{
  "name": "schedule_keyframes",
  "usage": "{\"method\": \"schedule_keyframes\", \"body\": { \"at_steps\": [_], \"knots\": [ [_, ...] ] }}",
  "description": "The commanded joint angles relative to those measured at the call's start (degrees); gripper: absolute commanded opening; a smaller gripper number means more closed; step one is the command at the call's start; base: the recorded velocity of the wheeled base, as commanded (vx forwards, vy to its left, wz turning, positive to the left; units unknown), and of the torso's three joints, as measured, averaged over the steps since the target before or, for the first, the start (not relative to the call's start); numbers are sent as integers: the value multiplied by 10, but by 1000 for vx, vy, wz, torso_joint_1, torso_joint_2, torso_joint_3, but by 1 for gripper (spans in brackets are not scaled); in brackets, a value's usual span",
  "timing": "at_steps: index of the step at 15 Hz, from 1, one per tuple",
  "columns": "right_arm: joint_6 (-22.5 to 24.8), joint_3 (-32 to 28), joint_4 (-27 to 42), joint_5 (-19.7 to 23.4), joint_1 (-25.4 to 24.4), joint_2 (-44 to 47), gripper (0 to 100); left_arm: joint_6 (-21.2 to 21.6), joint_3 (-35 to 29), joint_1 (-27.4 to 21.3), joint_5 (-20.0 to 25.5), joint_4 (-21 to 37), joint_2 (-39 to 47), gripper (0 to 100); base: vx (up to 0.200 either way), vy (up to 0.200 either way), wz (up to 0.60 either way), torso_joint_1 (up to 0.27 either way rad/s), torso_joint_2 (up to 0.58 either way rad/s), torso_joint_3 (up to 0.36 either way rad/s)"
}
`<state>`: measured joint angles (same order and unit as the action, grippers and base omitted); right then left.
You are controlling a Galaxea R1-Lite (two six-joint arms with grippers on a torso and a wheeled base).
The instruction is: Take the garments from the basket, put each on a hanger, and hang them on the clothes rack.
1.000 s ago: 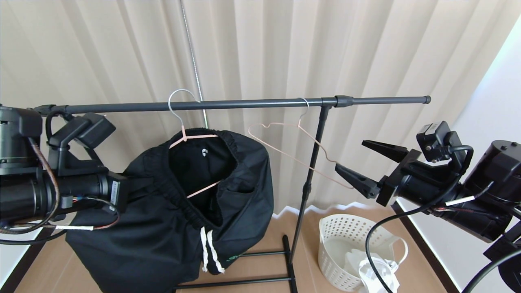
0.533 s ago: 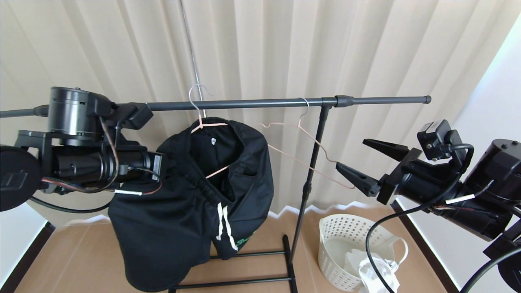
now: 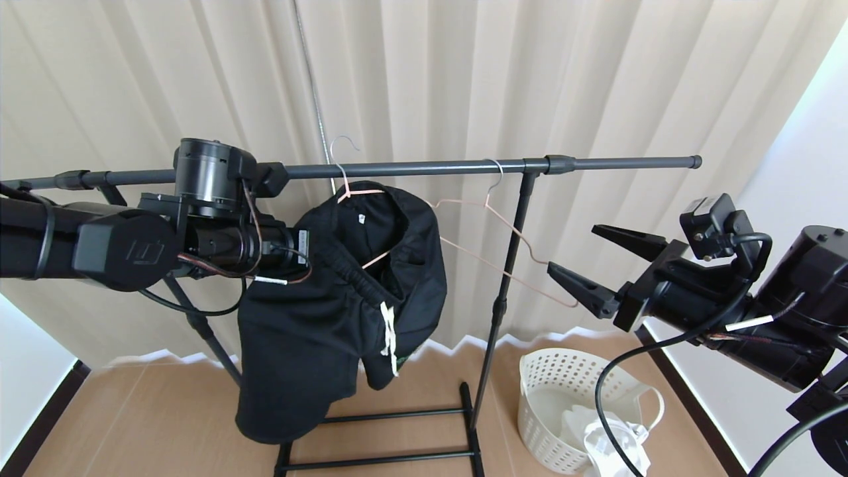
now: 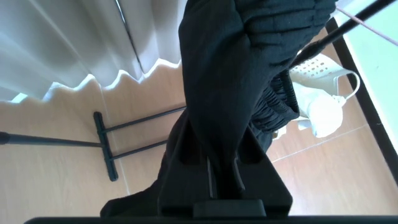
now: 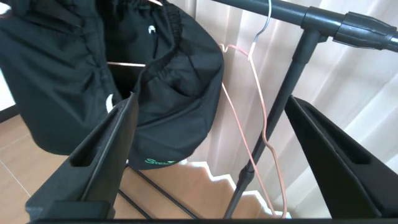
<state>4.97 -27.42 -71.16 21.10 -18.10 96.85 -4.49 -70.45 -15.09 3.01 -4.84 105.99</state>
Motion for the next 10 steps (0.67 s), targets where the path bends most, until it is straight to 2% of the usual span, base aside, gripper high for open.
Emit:
{"method": "schedule_keyframes", "body": {
  "at_steps": [1, 10],
  "knots": [
    [-1, 1, 0, 1, 0, -1, 100, -7, -20, 0, 0, 0, 34, 0, 0, 0, 0, 0, 0, 0],
    [0, 2, -1, 0, 0, 0, 100, -9, -24, 0, -4, -1, 58, 0, 0, 0, 0, 0, 0, 0]
  ]
}}
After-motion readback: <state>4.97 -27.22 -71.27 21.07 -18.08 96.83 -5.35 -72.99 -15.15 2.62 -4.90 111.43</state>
